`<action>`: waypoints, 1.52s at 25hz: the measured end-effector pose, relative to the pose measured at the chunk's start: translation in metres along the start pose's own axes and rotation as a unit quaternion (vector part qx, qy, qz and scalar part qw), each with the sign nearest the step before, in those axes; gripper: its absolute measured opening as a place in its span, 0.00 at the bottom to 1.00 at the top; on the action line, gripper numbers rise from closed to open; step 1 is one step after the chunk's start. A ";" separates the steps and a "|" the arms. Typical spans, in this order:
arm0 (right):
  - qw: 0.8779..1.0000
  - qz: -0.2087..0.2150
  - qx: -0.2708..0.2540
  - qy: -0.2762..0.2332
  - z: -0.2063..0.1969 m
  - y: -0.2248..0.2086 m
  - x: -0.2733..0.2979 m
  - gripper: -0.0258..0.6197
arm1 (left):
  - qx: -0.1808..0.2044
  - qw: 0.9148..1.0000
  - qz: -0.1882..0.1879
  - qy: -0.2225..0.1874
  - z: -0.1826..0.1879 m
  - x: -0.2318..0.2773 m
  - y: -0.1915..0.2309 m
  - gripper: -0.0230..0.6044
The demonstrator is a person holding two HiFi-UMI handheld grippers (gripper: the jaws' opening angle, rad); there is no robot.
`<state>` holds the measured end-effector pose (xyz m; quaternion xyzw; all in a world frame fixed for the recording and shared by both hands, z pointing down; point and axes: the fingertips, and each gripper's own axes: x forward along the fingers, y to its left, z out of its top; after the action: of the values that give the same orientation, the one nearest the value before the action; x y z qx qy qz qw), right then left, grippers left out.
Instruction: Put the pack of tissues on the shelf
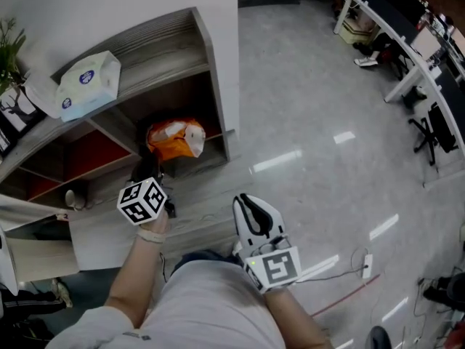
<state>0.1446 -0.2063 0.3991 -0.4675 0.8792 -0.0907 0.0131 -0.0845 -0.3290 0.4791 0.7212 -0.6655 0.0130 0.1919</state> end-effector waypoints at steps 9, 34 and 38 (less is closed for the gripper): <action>1.000 -0.017 -0.001 0.004 -0.006 -0.007 -0.012 0.11 | -0.003 1.000 0.018 0.006 -0.008 0.017 -0.001 0.13; 1.000 0.003 -0.008 0.009 -0.006 -0.022 -0.014 0.11 | -0.002 1.000 -0.006 0.006 -0.015 0.017 -0.021 0.43; 1.000 0.017 -0.009 0.014 -0.009 -0.015 -0.005 0.11 | 0.007 1.000 -0.027 0.002 -0.010 0.003 -0.029 0.43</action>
<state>0.1593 -0.2089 0.4104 -0.4510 0.8880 -0.0892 -0.0013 -0.0533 -0.3278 0.4816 0.7404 -0.6451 0.0141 0.1884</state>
